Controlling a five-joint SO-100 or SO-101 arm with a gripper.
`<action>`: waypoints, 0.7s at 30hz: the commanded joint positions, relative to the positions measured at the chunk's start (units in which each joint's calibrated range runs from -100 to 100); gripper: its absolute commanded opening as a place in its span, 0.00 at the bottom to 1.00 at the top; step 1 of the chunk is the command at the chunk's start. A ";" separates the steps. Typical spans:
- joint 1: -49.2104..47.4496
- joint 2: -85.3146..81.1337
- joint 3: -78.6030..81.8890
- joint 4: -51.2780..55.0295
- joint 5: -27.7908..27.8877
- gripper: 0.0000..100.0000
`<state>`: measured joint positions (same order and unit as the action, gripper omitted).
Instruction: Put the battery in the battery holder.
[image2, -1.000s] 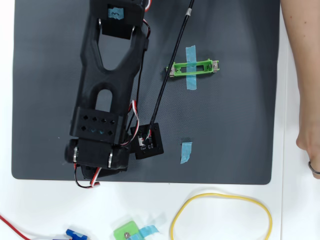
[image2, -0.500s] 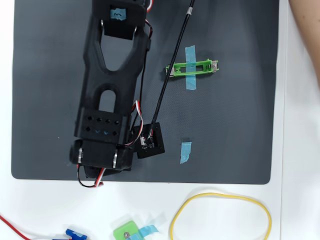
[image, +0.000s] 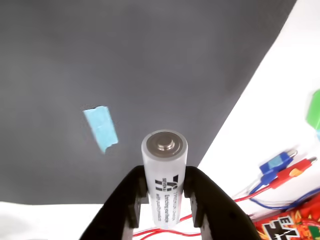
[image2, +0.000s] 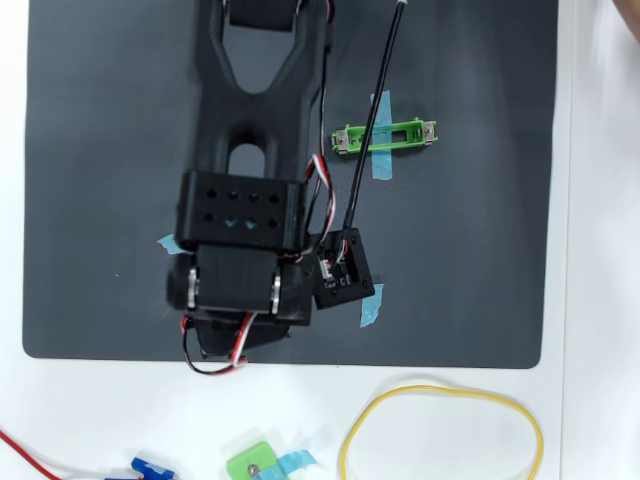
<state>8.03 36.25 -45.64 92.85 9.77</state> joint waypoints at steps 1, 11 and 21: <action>-1.75 -10.36 3.62 2.87 -0.54 0.00; 3.23 -30.32 25.56 1.99 -1.42 0.00; 3.85 -47.63 57.10 -15.05 -2.67 0.00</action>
<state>11.85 -5.35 4.99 82.86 8.16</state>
